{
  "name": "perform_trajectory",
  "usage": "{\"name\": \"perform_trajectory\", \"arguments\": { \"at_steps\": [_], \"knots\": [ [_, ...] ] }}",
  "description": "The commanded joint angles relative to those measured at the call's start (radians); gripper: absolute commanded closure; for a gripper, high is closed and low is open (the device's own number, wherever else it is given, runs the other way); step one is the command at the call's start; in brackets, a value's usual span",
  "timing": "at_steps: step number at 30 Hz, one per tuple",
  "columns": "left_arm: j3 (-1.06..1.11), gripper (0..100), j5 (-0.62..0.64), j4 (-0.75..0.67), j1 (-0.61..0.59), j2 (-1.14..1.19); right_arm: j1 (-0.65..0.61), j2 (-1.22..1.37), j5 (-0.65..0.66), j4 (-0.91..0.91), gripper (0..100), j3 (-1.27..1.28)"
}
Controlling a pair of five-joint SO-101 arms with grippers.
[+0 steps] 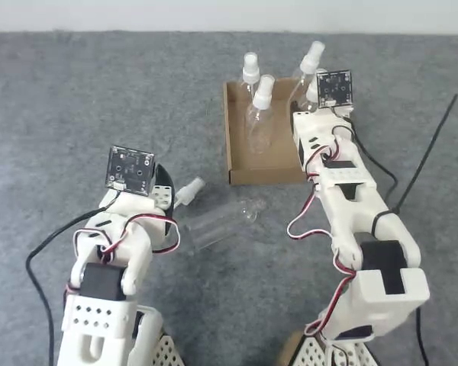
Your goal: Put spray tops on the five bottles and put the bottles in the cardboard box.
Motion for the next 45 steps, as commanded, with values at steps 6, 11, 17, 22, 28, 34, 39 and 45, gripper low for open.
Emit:
{"name": "perform_trajectory", "arguments": {
  "at_steps": [6, 11, 17, 22, 28, 34, 39, 45],
  "knots": [
    [-0.008, 99, 0.002, -0.025, 0.003, 0.005, 0.012, -0.016, 0.009, -0.012, 85.2, -0.049],
    [-0.008, 99, 0.002, -0.025, 0.003, 0.005, 0.008, -0.016, 0.014, -0.012, 81.0, -0.049],
    [-0.008, 99, 0.002, -0.025, 0.003, 0.005, 0.008, -0.018, 0.015, -0.012, 80.7, -0.049],
    [-0.008, 99, 0.002, -0.025, 0.003, 0.005, 0.005, -0.018, 0.015, -0.018, 80.6, -0.049],
    [-0.008, 99, 0.002, -0.025, 0.003, 0.005, 0.004, -0.019, 0.015, -0.018, 75.1, -0.049],
    [-0.008, 99, 0.002, -0.025, 0.003, 0.006, 0.004, -0.019, 0.015, -0.012, 64.6, -0.049],
    [-0.008, 99, 0.002, -0.025, 0.003, 0.006, 0.004, -0.022, 0.015, -0.018, 64.6, -0.052],
    [-0.008, 99, 0.002, -0.025, 0.003, 0.008, 0.008, -0.119, 0.015, -0.007, 64.7, -0.051]
  ]
}}
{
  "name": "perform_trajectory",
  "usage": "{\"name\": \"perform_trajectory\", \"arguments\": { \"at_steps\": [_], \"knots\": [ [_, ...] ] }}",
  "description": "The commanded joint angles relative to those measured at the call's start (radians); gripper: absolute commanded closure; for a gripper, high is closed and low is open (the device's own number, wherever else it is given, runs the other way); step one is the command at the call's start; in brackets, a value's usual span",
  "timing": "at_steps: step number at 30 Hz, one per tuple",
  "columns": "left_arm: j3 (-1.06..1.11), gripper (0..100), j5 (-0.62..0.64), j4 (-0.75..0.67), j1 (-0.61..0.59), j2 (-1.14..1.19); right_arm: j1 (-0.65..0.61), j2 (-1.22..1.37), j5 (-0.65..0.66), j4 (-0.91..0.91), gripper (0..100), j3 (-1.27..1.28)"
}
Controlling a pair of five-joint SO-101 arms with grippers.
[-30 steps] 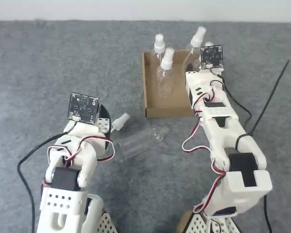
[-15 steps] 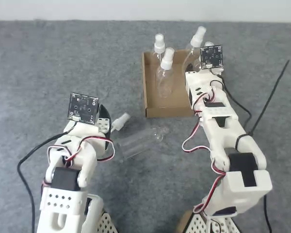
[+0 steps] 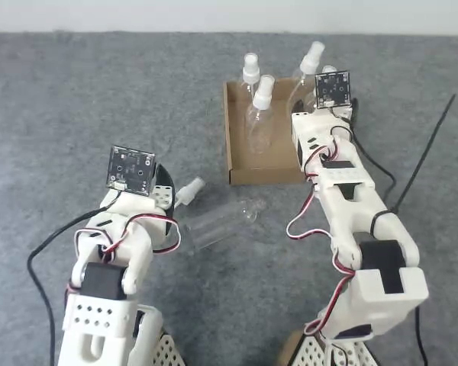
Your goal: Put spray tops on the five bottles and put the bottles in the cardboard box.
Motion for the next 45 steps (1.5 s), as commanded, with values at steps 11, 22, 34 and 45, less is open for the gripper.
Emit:
{"name": "perform_trajectory", "arguments": {
  "at_steps": [11, 22, 34, 45],
  "knots": [
    [-0.008, 99, 0.002, -0.025, 0.002, 0.009, 0.013, -0.332, 0.015, 0.232, 64.7, -0.18],
    [-0.008, 99, 0.002, -0.029, -0.006, 0.011, -0.116, -0.642, -0.02, 0.843, 64.7, -0.301],
    [-0.234, 99, -0.06, 0.057, -0.236, 0.195, -0.532, -0.616, -0.534, 1.31, 64.8, -0.267],
    [-0.937, 99, -0.163, 0.305, -0.439, 0.862, -0.67, -0.269, -0.924, 1.31, 64.8, -0.35]
  ]
}}
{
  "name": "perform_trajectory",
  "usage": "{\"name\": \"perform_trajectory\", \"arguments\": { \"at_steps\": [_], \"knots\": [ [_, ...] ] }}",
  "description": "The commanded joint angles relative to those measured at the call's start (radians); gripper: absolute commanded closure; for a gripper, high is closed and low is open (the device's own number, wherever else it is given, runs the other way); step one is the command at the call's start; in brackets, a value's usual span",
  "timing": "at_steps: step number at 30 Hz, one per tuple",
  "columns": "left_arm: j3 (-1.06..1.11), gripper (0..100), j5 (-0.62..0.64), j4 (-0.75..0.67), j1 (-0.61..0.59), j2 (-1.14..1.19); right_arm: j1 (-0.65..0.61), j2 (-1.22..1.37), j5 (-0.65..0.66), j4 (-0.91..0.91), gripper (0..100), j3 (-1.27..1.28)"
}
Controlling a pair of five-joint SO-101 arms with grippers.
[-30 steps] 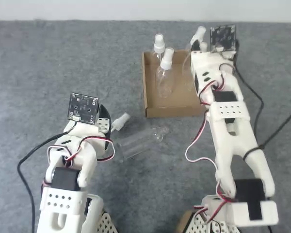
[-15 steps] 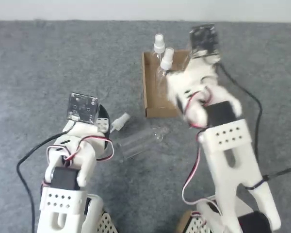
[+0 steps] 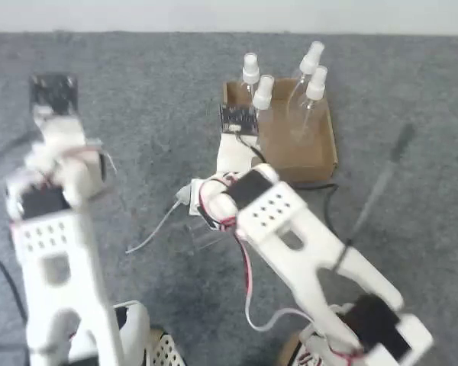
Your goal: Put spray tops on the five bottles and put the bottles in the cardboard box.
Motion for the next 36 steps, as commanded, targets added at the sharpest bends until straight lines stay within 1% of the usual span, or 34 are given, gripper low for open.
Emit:
{"name": "perform_trajectory", "arguments": {
  "at_steps": [1, 4, 7, 12, 15, 18, 23, 28, 30, 32, 34, 36],
  "knots": [
    [-0.236, 99, -0.023, 0.06, -0.017, 0.16, -0.012, 0.081, -0.152, 0.008, 64.8, -0.114],
    [-0.317, 99, -0.023, 0.083, -0.015, 0.255, -0.012, 0.125, -0.232, 0.008, 64.8, -0.14],
    [-0.344, 99, -0.021, 0.077, -0.009, 0.307, -0.01, 0.156, -0.293, 0.005, 64.8, -0.158],
    [-0.354, 99, -0.023, 0.075, 0.006, 0.33, -0.008, 0.208, -0.348, -0.113, 64.8, -0.118],
    [-0.354, 99, -0.028, 0.075, 0.005, 0.33, -0.005, 0.243, -0.353, -0.203, 64.8, -0.08],
    [-0.349, 99, -0.064, 0.075, 0.002, 0.338, -0.005, 0.266, -0.356, -0.249, 64.8, -0.063],
    [-0.348, 99, -0.072, 0.075, -0.002, 0.339, -0.004, 0.288, -0.364, -0.245, 64.9, -0.055],
    [-0.348, 99, -0.068, 0.075, -0.002, 0.339, -0.004, 0.282, -0.364, -0.248, 64.9, 0.009],
    [-0.348, 99, -0.068, 0.075, -0.002, 0.339, 0.021, 0.278, -0.359, -0.246, 65.0, 0.032],
    [-0.348, 99, -0.068, 0.075, -0.002, 0.339, 0.056, 0.278, -0.358, -0.246, 68.6, 0.046],
    [-0.348, 99, -0.068, 0.075, -0.002, 0.339, 0.096, 0.278, -0.351, -0.245, 76.0, 0.066],
    [-0.348, 99, -0.068, 0.075, 0.0, 0.339, 0.142, 0.277, -0.302, -0.245, 83.7, 0.091]
  ]
}}
